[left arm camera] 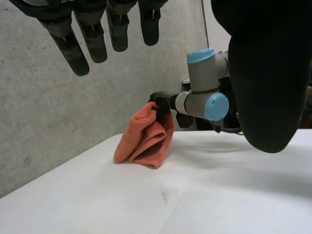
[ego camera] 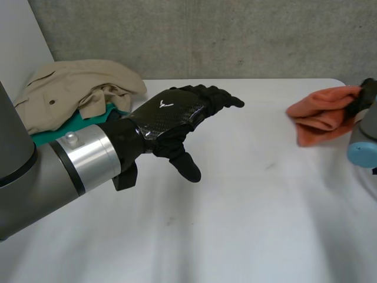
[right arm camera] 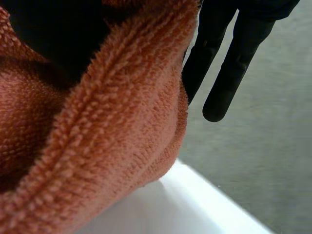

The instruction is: Fold the laundry.

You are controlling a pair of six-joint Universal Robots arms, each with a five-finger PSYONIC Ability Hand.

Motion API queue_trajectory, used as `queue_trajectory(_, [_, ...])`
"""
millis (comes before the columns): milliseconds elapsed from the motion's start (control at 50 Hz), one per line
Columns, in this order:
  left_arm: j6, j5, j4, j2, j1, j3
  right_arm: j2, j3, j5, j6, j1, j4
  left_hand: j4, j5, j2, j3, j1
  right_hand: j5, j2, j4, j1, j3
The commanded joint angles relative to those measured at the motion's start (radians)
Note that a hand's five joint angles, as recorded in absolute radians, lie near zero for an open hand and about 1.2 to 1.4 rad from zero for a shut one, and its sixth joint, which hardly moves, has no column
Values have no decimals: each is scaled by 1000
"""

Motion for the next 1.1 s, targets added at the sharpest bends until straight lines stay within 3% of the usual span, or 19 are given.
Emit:
queue_trajectory(20, [-4,-20,17,-4,-20,0,190,-305,-54,-23,-65,118,-29,-50,-32,-39,-13,244,263,198,473,230])
queue_trajectory(260, [-8,-54,29,-48,-61,40,204,-333,-134,-25,-117,133,-29,-50,-32,-39,-13,244,263,198,473,230])
queue_trajectory(280, [-8,-58,29,-50,-64,40,186,-317,-140,-25,-119,165,-29,-50,-32,-39,-13,145,164,99,373,131])
queue_trajectory(300, [-8,-61,29,-50,-66,40,175,-305,-148,-25,-119,179,-29,-50,-32,-39,-13,-217,-198,-262,12,-230])
queue_trajectory(320, [-8,-66,29,-48,-67,37,160,-291,-157,-26,-117,191,-29,-50,-32,-39,-13,-813,-794,-859,-585,-827])
queue_trajectory(340, [-8,-68,29,-48,-67,34,143,-270,-163,-29,-116,205,-29,-50,-32,-39,-13,-978,-959,-1024,-749,-991])
queue_trajectory(360, [-8,-69,29,-47,-66,34,98,-215,-168,-48,-109,220,-29,-50,-32,-39,-13,-898,-879,-944,-669,-912])
queue_trajectory(500, [-9,-68,27,-19,-50,-3,-169,161,-73,-247,-108,126,-29,-50,-32,-39,-13,-978,-959,-1024,-749,-991])
queue_trajectory(680, [-11,-66,27,24,-12,-36,-544,596,62,-670,-89,-320,-29,-50,-32,-39,-13,-978,-959,-1024,-749,-991])
queue_trajectory(760, [-15,-87,29,50,11,-27,-673,713,59,-710,-53,-538,-29,-50,-32,-39,-13,-978,-959,-1024,-749,-991])
queue_trajectory(800, [-27,-129,35,67,34,-15,-719,759,32,-707,-30,-615,-29,-50,-32,-39,-13,-978,-959,-1024,-749,-991])
queue_trajectory(840, [-40,-182,47,79,52,-1,-779,834,-49,-698,18,-713,-29,-50,-32,-39,-13,-978,-959,-1024,-749,-991])
queue_trajectory(940, [-46,-455,130,84,144,53,-868,976,-315,-646,105,-746,-29,-50,-32,-39,-13,-978,-959,-1024,-749,-991])
queue_trajectory(960, [-35,-494,141,76,161,65,-885,1011,-414,-610,134,-708,-29,-50,-32,-39,-13,-978,-959,-1024,-749,-991])
queue_trajectory(1020, [58,-543,156,-20,253,131,-899,1049,-522,-560,173,-591,-29,-50,-32,-39,-13,-978,-959,-1024,-749,-991])
queue_trajectory(1040, [84,-539,153,-51,272,149,-902,1059,-560,-533,193,-465,-29,-50,-32,-39,-13,-978,-959,-1024,-749,-991])
queue_trajectory(1100, [225,-511,141,-194,339,233,-881,1062,-562,-516,226,-253,-29,-50,-32,-39,-13,-978,-959,-1024,-749,-991])
